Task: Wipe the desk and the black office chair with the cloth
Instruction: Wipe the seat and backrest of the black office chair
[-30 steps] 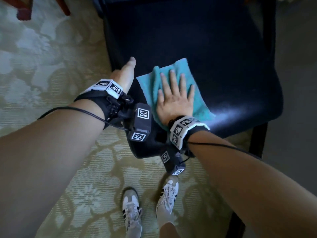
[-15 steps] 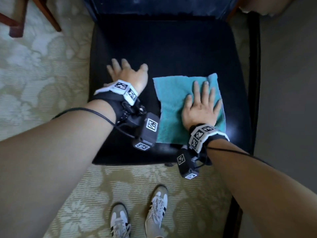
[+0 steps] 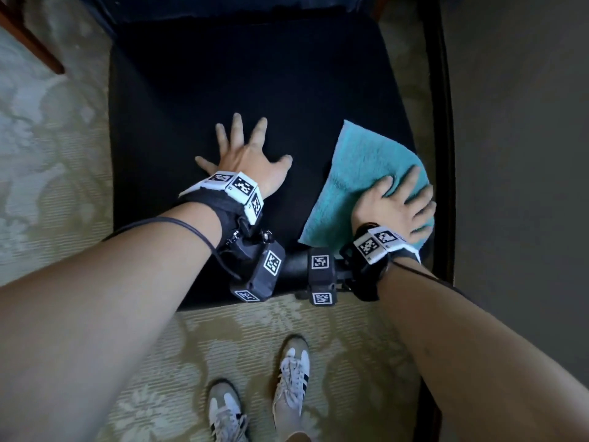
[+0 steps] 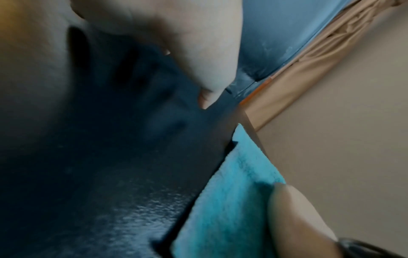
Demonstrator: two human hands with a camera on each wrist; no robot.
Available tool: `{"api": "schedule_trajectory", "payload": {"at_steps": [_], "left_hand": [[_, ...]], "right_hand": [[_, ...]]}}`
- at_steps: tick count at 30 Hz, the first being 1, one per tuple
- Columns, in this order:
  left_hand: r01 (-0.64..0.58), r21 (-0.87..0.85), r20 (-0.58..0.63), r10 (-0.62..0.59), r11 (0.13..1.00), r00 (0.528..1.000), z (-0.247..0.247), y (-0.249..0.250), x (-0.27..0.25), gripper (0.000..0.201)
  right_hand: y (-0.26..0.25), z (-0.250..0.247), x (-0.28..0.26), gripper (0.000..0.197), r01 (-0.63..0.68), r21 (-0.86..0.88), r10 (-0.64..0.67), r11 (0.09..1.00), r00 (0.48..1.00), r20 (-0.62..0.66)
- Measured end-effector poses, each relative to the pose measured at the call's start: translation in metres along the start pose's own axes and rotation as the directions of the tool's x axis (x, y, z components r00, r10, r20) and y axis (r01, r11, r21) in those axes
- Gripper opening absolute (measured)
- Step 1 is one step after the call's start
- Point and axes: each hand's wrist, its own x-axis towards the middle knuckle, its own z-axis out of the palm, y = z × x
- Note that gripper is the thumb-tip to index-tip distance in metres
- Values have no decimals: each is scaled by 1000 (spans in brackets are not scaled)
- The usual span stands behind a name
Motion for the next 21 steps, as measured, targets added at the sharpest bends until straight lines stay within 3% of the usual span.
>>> {"api": "schedule_trajectory", "payload": {"at_steps": [4,8,10,13,21], "left_hand": [[-42,-11,14,42,999,999,1,12,-7,72],[-50,-18,35,50,999,998,1,21,-11,69],[-53,-15,36,54,998,998,1,20,-11,68],[-53,-16,49,54,998,997,1,19,-9,66],[-80,-81,-22,79,993,997,-14,35,39,63]], "right_hand": [[12,2,-14,56,-1,3,1,1000,1000,-8],[29,-10,3,55,-191,42,186,981,977,108],[29,-18,9,56,-250,45,236,967,950,204],[24,-25,21,57,-341,137,303,930,923,238],[-43,-36,83,54,-98,143,49,985,947,316]]}}
